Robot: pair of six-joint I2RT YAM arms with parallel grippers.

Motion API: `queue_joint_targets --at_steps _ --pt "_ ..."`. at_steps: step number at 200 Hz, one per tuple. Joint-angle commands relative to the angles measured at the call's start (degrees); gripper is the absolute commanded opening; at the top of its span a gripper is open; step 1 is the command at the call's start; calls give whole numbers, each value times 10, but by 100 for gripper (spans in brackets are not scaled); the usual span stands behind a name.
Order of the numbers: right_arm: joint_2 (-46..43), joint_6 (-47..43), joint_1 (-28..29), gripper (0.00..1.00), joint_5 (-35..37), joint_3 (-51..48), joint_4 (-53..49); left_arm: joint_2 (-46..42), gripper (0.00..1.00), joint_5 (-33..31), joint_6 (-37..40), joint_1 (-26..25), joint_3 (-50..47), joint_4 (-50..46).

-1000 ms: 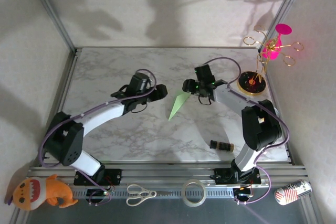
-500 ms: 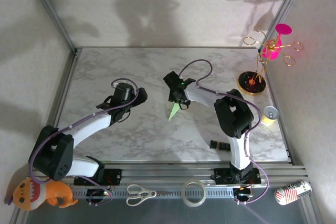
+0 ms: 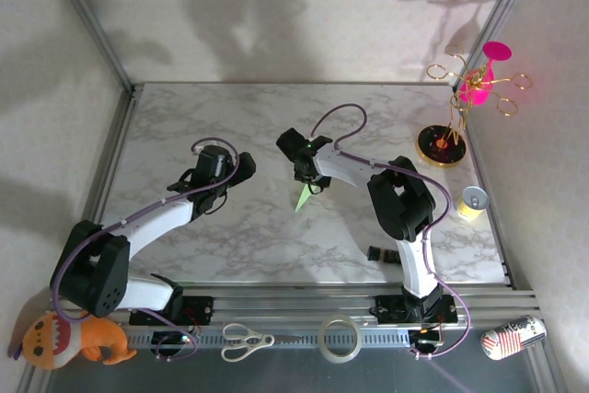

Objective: Fold a paper plane with a square sheet of paper (pick it up from the middle)
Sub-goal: Turn over a paper plane at the center of the table.

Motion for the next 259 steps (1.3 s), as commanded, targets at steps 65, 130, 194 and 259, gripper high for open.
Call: queue_joint_targets --at_steps 65,130,194,259 --pt "44 23 6 54 16 34 -34 23 99 30 -12 7 -1 14" --pt "14 29 6 35 34 16 -38 34 99 38 -15 8 1 18" --pt "1 26 6 12 45 15 -43 29 99 51 -45 26 -13 26" --pt "-60 -62 4 1 -18 -43 102 16 99 119 -66 67 -38 48"
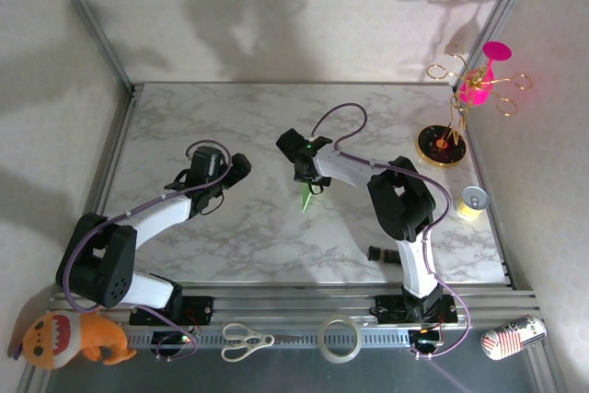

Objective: Fold a paper plane with a square sheet of paper (pick it up from the middle)
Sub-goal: Turn over a paper plane at the center of the table.

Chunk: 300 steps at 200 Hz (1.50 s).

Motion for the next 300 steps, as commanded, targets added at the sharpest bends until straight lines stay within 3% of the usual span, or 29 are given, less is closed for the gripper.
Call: queue_joint_targets --at_steps 1,40,74,97,154,221,263,300 --pt "-50 -54 2 1 -34 -34 89 -14 99 42 -17 17 -16 20" --pt "-92 -116 -15 1 -229 -130 324 -33 98 117 -42 45 -56 78" --pt "-83 -86 -37 1 -389 -198 498 -26 95 181 -79 47 -87 161" --pt "-66 -62 -57 1 -445 -231 569 -7 87 213 -115 47 -109 219" --pt "-42 -31 -70 1 -499 -277 636 85 61 286 -161 31 -96 304" --pt "-26 -21 -75 0 -526 -285 651 157 36 327 -124 27 -49 308" --pt "-24 -24 -75 0 -532 -282 645 187 32 343 -123 27 -40 327" --pt "-23 -22 -76 0 -535 -283 645 201 18 340 -112 26 -29 305"
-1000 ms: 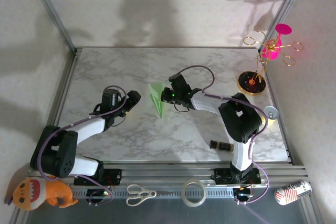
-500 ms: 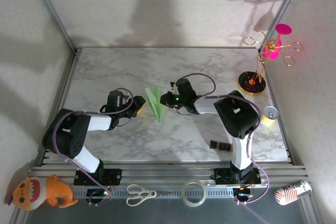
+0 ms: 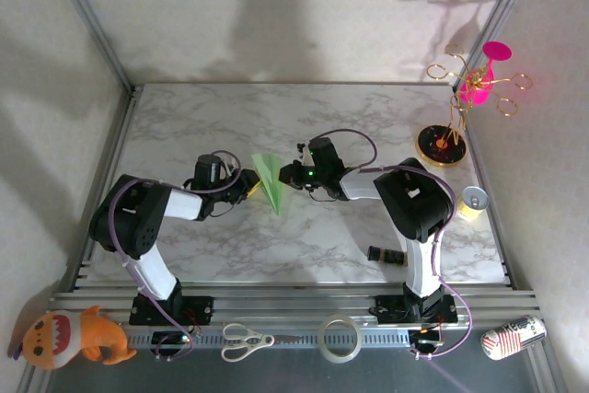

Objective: Fold a paper plane with a square sheet of paper (pick it up from the middle)
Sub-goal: Turn over a paper plane at the center of the table.

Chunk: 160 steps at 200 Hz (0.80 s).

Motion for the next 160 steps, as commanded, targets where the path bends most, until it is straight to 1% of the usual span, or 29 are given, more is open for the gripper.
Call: queue_joint_targets --at_steps 1,24,35,54,74,111,160 --pt "12 1 -4 0 -11 -3 7 9 18 10 16 -3 20 -2" --pt "14 -8 -5 3 -3 -1 -7 14 4 5 28 -3 30 -21" --pt "16 -15 -8 6 0 0 -17 15 0 4 34 -3 34 -27" --pt "20 -27 -16 14 2 6 -34 17 0 5 48 -4 43 -45" --pt "28 -47 -22 20 -6 22 -55 22 0 6 64 -4 50 -58" --pt "50 -78 -25 25 -13 58 -108 32 0 16 81 -4 62 -76" --pt "63 -85 -32 26 -37 72 -111 39 0 23 112 -4 79 -108"
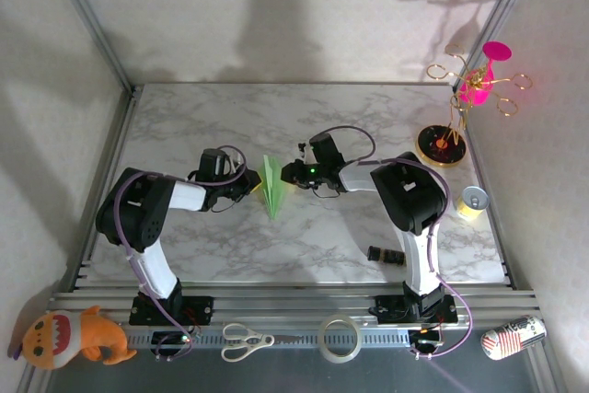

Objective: Fold a paper plane with a square sheet of paper (pick it up from the middle)
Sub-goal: Turn over a paper plane at the center of the table.

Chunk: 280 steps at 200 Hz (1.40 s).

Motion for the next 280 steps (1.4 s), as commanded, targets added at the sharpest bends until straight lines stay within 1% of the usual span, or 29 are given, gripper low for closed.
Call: queue_joint_targets --at_steps 1,21,47,65,78,113,150,206,238,248,280 --pt "18 -17 -6 25 -20 16 -20 7 0 12 32 -3 19 -28" --pt "18 -18 -6 20 -22 18 -22 7 0 10 38 -3 23 -37" --pt "8 -15 -7 6 -14 11 -21 1 0 -3 29 -2 20 -36" --pt "-8 -7 -9 3 2 -9 -9 -14 0 -27 11 2 6 -30" --pt "-19 -2 -10 3 11 -23 0 -24 0 -43 1 7 -7 -29" --pt "-23 3 -12 2 18 -32 1 -27 0 -43 -16 12 -26 -13" --pt "-34 10 -12 2 28 -45 3 -45 0 -66 -31 13 -49 -1" --pt "-25 16 -12 2 18 -43 4 -61 12 -73 -20 13 -43 -24" --pt "-15 9 -12 2 6 -30 -5 -79 23 -78 20 12 -14 -84" --pt "-14 7 -12 2 7 -27 -9 -91 26 -84 32 11 -9 -118" --pt "-10 4 -12 2 4 -19 -15 -142 30 -115 50 -4 -11 -173"
